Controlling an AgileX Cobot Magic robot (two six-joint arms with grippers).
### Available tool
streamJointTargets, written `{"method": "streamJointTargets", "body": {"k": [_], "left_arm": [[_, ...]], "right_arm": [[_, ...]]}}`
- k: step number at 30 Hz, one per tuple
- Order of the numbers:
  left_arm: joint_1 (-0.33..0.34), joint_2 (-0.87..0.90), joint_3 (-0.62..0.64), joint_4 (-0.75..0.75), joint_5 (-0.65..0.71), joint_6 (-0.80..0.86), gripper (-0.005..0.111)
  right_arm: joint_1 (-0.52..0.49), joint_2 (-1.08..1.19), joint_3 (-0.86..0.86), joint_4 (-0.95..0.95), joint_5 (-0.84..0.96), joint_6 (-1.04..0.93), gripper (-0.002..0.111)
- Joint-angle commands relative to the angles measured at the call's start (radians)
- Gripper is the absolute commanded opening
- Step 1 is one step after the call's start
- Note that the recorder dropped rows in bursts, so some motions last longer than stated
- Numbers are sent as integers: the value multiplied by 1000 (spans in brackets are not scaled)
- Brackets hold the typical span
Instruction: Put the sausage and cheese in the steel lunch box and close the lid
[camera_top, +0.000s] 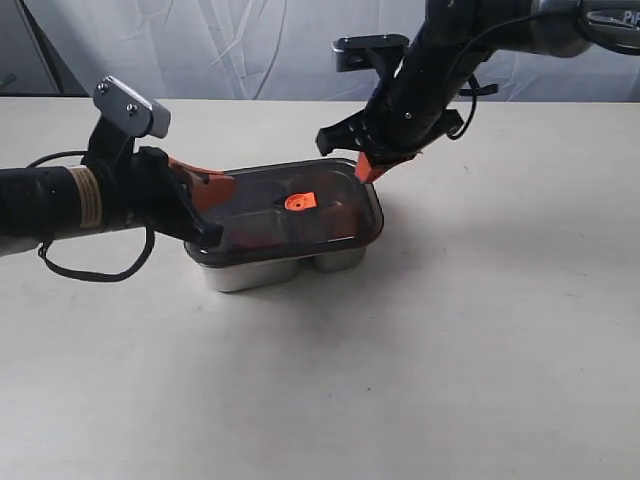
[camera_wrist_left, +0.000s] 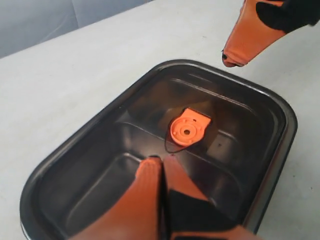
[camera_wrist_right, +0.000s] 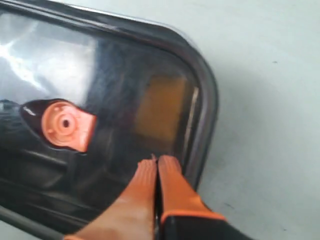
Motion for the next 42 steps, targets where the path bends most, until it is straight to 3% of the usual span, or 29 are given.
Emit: {"method": "streamJointTargets", "body": {"k": [1, 12, 23, 25, 29, 35, 42], "left_arm": [[5, 69, -8, 27, 86, -10, 0], [5, 174, -10, 27, 218, -10, 0], [5, 180, -10, 34, 267, -10, 0], [5, 180, -10, 34, 254, -10, 0], [5, 131, -10, 34, 85, -10, 0], [5, 20, -10, 52, 73, -10, 0], [5, -14, -10, 303, 67, -273, 0]], "right_arm": [[37, 38, 0, 19, -5, -35, -1], [44, 134, 0, 32, -5, -41, -1], [44, 186, 0, 35, -3, -34, -1], [44, 196, 0, 35, -10, -34, -1], [44, 122, 0, 35, -23, -34, -1], [44, 39, 0, 33, 4, -34, -1], [44, 27, 0, 44, 79, -32, -1]]}}
